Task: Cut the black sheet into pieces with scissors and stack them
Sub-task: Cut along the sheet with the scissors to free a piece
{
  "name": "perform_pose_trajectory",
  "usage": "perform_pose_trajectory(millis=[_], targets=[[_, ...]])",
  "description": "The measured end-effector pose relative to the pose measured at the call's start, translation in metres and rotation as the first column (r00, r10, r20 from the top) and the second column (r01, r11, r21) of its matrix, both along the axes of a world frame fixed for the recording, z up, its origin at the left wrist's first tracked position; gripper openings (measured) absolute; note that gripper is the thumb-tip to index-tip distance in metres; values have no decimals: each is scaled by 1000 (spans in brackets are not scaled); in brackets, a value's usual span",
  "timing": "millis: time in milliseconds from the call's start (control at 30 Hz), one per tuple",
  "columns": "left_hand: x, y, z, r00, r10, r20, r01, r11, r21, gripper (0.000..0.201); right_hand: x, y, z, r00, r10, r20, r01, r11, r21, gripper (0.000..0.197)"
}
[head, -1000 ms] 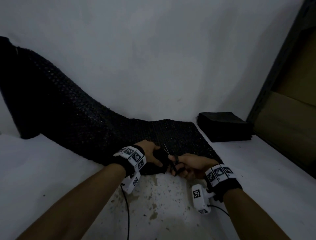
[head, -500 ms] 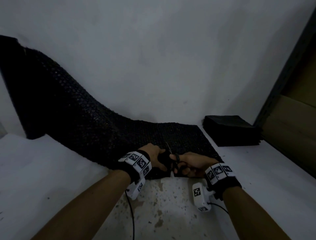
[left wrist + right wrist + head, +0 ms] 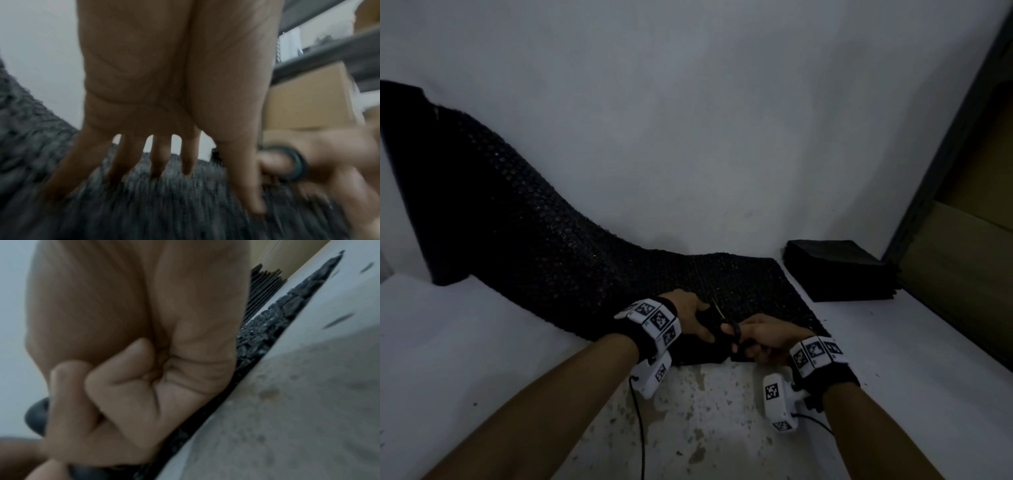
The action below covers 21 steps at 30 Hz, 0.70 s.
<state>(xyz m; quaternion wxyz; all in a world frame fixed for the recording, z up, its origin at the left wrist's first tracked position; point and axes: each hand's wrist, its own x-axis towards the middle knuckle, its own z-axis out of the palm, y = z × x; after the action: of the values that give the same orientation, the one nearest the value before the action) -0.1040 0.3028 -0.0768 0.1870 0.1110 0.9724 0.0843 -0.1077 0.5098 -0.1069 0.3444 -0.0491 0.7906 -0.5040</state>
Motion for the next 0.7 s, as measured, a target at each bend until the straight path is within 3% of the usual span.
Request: perform_pose_trajectory(millis=[133,300,533,700], targets=[[-21,-8,11,992,73,-100,-73,997,2,86,-4,2,-3,1000,-2,22,1,1000,29,43],[-31,-11,-2,999,34,-17,-35,999,-38,95,-14,4,-9,997,21,70,-24,999,38,51],[-34,-12,-8,1000,4,-2,-4,996,-88,94,-29,0,-13,995,69,71,-67,997,-30,63],[-34,-12,-8,1000,-7,-11,6,997,-73,92,-40,-7,-10,992,108,65,-110,993,31,67]])
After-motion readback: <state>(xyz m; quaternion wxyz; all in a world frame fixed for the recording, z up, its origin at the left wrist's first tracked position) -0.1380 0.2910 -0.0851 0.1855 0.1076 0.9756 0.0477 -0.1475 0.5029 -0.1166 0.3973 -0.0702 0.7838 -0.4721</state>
